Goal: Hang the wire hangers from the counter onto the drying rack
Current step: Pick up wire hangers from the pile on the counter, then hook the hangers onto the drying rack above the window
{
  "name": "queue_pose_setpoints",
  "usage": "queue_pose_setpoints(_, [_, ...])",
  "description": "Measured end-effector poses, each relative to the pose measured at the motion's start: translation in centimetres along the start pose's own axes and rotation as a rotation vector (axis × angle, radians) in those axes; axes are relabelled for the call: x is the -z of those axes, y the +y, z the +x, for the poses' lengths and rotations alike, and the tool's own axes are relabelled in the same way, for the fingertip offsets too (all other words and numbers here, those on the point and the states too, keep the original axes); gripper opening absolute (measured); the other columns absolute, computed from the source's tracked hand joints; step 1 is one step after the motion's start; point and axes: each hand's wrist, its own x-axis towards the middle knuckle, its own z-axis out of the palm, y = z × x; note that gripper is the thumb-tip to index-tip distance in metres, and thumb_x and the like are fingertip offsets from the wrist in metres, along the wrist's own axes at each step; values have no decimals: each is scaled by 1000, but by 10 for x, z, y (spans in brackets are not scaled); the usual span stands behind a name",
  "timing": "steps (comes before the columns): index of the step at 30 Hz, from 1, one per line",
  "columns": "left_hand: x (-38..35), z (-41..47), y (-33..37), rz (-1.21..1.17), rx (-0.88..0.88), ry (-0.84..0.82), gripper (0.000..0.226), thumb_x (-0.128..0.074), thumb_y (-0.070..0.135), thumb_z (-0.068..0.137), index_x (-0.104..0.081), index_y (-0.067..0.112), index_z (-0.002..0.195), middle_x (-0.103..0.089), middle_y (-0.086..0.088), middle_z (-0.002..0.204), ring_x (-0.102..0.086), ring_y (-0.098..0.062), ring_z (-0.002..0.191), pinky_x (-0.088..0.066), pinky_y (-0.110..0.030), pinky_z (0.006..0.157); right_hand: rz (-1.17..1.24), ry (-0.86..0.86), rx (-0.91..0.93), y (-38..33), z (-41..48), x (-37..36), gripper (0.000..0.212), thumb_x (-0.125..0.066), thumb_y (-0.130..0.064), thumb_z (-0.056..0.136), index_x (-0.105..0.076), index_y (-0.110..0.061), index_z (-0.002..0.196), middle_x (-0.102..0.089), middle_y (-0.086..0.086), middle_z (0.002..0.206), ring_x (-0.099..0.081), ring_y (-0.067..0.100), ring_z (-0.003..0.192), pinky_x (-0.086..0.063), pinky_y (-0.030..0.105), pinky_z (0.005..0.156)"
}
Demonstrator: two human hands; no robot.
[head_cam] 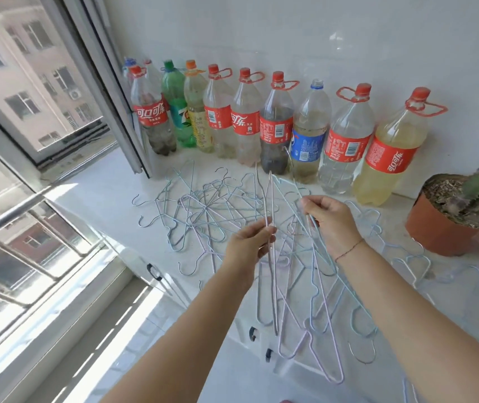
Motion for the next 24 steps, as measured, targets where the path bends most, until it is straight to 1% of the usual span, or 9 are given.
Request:
queue_pose_setpoints(3, [31, -26, 17, -30, -55, 55, 19, -62, 4, 86, -68, 15, 100, -63, 4, 70, -59, -6, 61, -44, -12, 56, 11, -94, 12, -9, -17, -34, 5, -67, -13, 81, -68, -10, 84, -59, -4, 60, -49, 1, 51, -41, 13, 55])
queue_pose_setpoints(5, [59, -48, 27, -51, -106, 96, 19, -62, 3, 85, -69, 15, 99, -61, 5, 68, -56, -6, 59, -42, -13, 53, 29, -166, 28, -14, -34, -62, 3, -66, -11, 81, -68, -13, 80, -60, -10, 53, -49, 0, 49, -41, 11, 54])
queue_pose_setpoints(7, [92, -75, 35, -68, -155, 146, 19, -63, 5, 85, -70, 16, 99, -61, 7, 66, -55, -7, 59, -42, -15, 55, 30, -246, 35, -17, -57, -94, 3, -67, -10, 81, -67, -13, 81, -61, -11, 52, -49, -1, 49, -41, 10, 54])
queue_pose_setpoints(11, [170, -142, 47, -106, -226, 294, 19, -63, 5, 85, -70, 17, 98, -60, 7, 66, -57, -7, 59, -43, -17, 58, 36, -433, 5, -22, -121, -163, 2, -68, -12, 80, -68, -13, 81, -57, -4, 57, -45, 6, 50, -39, 14, 51])
queue_pose_setpoints(13, [212, -185, 50, -129, -274, 364, 19, -63, 5, 85, -70, 18, 97, -60, 8, 64, -57, -7, 59, -43, -17, 59, 51, -530, -16, -22, -162, -201, 5, -68, -10, 80, -67, -14, 78, -58, -7, 52, -43, 7, 47, -36, 15, 48])
queue_pose_setpoints(15, [253, -232, 52, -161, -320, 437, 19, -62, 4, 85, -70, 17, 96, -60, 7, 64, -56, -6, 56, -43, -15, 54, 58, -628, -27, -23, -208, -237, 6, -68, -9, 80, -66, -14, 77, -58, -9, 51, -44, 4, 45, -37, 13, 46])
queue_pose_setpoints(18, [309, -313, 52, -179, -355, 585, 18, -62, 3, 85, -68, 13, 98, -58, 3, 67, -54, -3, 51, -40, -12, 48, 63, -780, -31, -22, -284, -287, 3, -67, -8, 81, -65, -11, 79, -56, -2, 58, -43, 3, 42, -36, 13, 44])
queue_pose_setpoints(21, [359, -396, 45, -171, -387, 698, 18, -63, 6, 85, -68, 15, 99, -60, 3, 72, -55, -6, 59, -40, -16, 55, 75, -921, -33, -20, -365, -332, 4, -68, -8, 79, -65, -7, 83, -55, 1, 59, -42, 5, 43, -33, 15, 43])
queue_pose_setpoints(24, [403, -479, 35, -190, -429, 828, 18, -64, 6, 83, -71, 19, 94, -65, 5, 71, -55, -9, 64, -38, -20, 61, 102, -1061, -59, -18, -444, -372, 3, -68, -9, 80, -65, -9, 81, -57, -7, 52, -45, 0, 42, -35, 11, 42])
